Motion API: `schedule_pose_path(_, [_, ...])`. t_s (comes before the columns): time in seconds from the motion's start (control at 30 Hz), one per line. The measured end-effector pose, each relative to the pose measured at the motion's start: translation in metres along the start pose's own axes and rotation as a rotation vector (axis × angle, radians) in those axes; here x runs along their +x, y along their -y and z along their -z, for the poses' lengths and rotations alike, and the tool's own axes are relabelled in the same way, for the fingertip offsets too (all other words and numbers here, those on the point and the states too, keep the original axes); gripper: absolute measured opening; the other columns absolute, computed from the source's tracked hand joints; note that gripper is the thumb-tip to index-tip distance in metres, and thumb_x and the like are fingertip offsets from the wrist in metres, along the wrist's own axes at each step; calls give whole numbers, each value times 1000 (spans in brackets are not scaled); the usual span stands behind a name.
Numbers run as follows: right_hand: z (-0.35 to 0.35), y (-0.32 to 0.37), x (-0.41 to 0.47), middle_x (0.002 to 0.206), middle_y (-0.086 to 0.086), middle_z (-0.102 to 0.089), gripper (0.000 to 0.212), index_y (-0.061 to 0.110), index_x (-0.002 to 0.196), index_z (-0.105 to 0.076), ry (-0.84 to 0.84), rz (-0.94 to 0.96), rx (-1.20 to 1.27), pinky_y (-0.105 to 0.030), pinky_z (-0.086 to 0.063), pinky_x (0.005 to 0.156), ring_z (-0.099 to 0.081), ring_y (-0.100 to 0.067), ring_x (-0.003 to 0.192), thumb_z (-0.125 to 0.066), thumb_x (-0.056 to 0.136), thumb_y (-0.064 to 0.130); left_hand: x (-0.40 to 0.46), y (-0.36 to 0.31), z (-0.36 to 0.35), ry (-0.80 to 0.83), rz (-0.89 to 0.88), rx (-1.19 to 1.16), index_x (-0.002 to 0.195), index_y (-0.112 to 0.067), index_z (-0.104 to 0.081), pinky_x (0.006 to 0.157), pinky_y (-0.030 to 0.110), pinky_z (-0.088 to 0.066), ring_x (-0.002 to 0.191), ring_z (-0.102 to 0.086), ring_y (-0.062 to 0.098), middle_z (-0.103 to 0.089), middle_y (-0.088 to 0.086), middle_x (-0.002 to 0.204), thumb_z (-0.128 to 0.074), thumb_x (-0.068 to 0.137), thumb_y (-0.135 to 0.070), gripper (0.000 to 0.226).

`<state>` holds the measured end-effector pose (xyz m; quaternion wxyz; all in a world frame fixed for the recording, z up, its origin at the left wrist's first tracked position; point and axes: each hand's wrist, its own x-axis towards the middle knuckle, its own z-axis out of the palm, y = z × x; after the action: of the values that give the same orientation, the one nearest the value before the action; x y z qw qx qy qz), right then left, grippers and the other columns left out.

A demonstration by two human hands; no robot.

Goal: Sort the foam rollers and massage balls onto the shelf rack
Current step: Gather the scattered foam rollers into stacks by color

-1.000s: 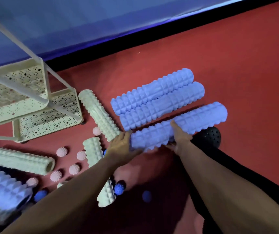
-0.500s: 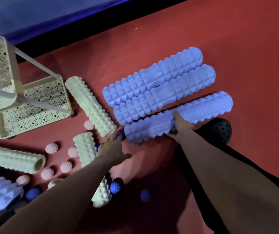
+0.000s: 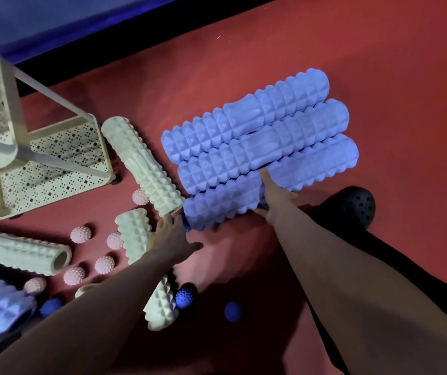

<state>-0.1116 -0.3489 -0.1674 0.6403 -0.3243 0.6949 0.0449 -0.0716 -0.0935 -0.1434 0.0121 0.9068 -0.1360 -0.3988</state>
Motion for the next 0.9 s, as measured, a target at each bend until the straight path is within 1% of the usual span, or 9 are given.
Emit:
schedule_pose_path(0.13, [-1, -1, 2, 121, -8, -58, 107, 19, 143, -23, 0, 7, 5, -51, -62, 72, -69, -28, 90, -86, 67, 58, -2, 2, 1, -17, -6, -5, 150, -23, -28, 106, 44, -43, 136, -39, 29, -38, 5, 145, -74, 71, -66, 101])
schedule_pose_path(0.3, [2, -6, 5, 108, -7, -58, 104, 17, 141, -21, -23, 53, -37, -53, -59, 86, -65, -26, 87, -83, 69, 60, -7, 5, 11, -43, -28, -17, 148, -26, -33, 103, 44, -45, 132, -44, 28, -40, 4, 139, -69, 76, -68, 91])
schedule_pose_path(0.4, [0, -9, 0, 116, -9, -57, 114, 12, 140, -25, -48, 77, -86, -53, -55, 93, -64, -32, 101, -78, 58, 71, -19, 11, 22, -69, -11, -11, 145, -25, -34, 101, 47, -46, 131, -43, 28, -42, 5, 137, -62, 80, -70, 83])
schedule_pose_path(0.5, [-5, -28, 12, 133, -11, -57, 131, 8, 146, -34, -34, 156, -220, -50, -53, 99, -62, -33, 113, -62, 39, 79, -36, 21, 36, -119, 27, 49, 144, -24, -38, 101, 47, -41, 129, -46, 29, -45, 5, 137, -51, 85, -71, 76])
schedule_pose_path(0.53, [-7, -36, 9, 136, -13, -57, 126, 6, 146, -38, -8, 216, -299, -49, -51, 101, -61, -34, 117, -59, 45, 79, -43, 26, 41, -135, 49, 83, 143, -22, -40, 102, 46, -39, 128, -46, 29, -46, 6, 137, -48, 87, -72, 76])
schedule_pose_path(0.6, [-11, -42, -36, 138, -19, -58, 98, -1, 141, -46, 50, 367, -471, -47, -46, 107, -57, -36, 126, -62, 71, 65, -57, 37, 50, -160, 82, 111, 143, -20, -40, 104, 46, -38, 129, -47, 30, -46, 7, 141, -43, 89, -73, 76])
schedule_pose_path(0.7, [-14, -54, -100, 139, -23, -53, 71, -4, 141, -40, 83, 505, -719, -42, -41, 109, -52, -37, 128, -63, 92, 42, -81, 58, 62, -156, 91, 95, 153, -19, -30, 110, 44, -33, 137, -40, 29, -37, 7, 152, -36, 93, -72, 80])
schedule_pose_path(0.8, [-18, -69, -150, 143, -28, -46, 63, 0, 146, -39, 117, 672, -979, -39, -37, 107, -48, -40, 130, -59, 98, 36, -109, 84, 71, -178, 92, 89, 154, -18, -26, 110, 44, -32, 137, -39, 28, -37, 7, 150, -32, 95, -71, 80])
schedule_pose_path(0.9, [-30, -85, -199, 144, -20, -46, 56, 10, 145, -43, 198, 828, -1196, -40, -41, 103, -49, -38, 129, -54, 99, 40, -139, 109, 77, -226, 119, 47, 153, -19, -30, 112, 46, -31, 138, -40, 30, -38, 6, 150, -33, 96, -70, 77])
